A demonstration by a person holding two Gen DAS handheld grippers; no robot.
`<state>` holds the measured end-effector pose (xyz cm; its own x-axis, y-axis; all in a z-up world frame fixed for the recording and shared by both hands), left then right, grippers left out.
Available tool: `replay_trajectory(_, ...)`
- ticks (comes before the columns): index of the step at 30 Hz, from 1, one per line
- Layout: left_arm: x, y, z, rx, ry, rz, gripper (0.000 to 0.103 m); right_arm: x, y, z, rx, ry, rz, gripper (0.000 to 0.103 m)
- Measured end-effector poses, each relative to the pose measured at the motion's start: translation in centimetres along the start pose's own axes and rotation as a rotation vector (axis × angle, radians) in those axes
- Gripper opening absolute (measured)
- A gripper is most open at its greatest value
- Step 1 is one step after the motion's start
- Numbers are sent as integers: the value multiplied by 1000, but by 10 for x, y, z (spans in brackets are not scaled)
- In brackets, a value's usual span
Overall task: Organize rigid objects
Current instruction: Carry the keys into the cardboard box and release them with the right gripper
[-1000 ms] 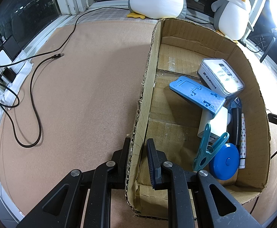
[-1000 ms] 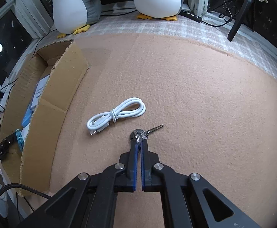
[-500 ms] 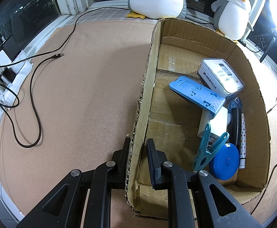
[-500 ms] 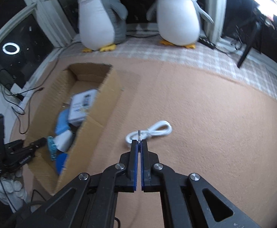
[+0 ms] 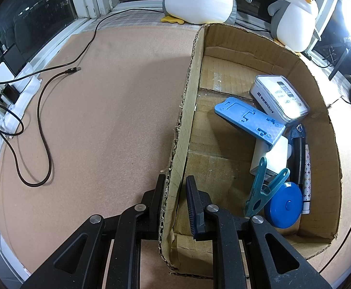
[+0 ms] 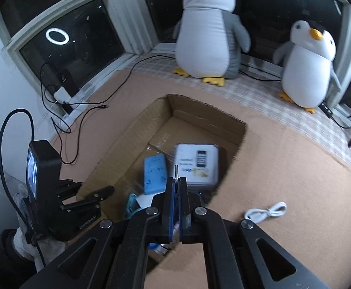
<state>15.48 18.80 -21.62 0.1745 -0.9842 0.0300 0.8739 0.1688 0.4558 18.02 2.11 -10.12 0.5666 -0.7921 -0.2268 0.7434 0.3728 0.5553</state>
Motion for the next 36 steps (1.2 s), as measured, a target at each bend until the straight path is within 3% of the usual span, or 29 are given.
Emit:
replay_trajectory(12,-1,0,0,2,-8,10,17,-17,19,-46,-52,8,26,2)
replay_trajectory(32,-2,-1,0,2,-7,8,17,-17,22,-57,-65,-19,45,3)
replay_trajectory(33,-2,-1,0,2,-7,9,17,-17,22,-57,-68,-19,44,5)
replay_trajectory(35,-2,-1,0,2,-7,8,17,-17,22,-57,-69,-20,39,23)
replay_trajectory(36,-2,-1,0,2,-7,8,17,-16,22,-55,-54,-30,39,42)
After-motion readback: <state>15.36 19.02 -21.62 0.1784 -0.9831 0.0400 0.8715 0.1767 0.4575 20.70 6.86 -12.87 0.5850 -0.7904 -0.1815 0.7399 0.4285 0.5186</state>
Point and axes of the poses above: each gripper's, at about its wrist camera, not at the fingertips, and z roughly against the way its jaws point, x to its right, y to its top, the point moved 1 cm from there along -z, roughly the way its jaws point, and after that the axes turned 5 degrees about x, right-handed, at the moved point
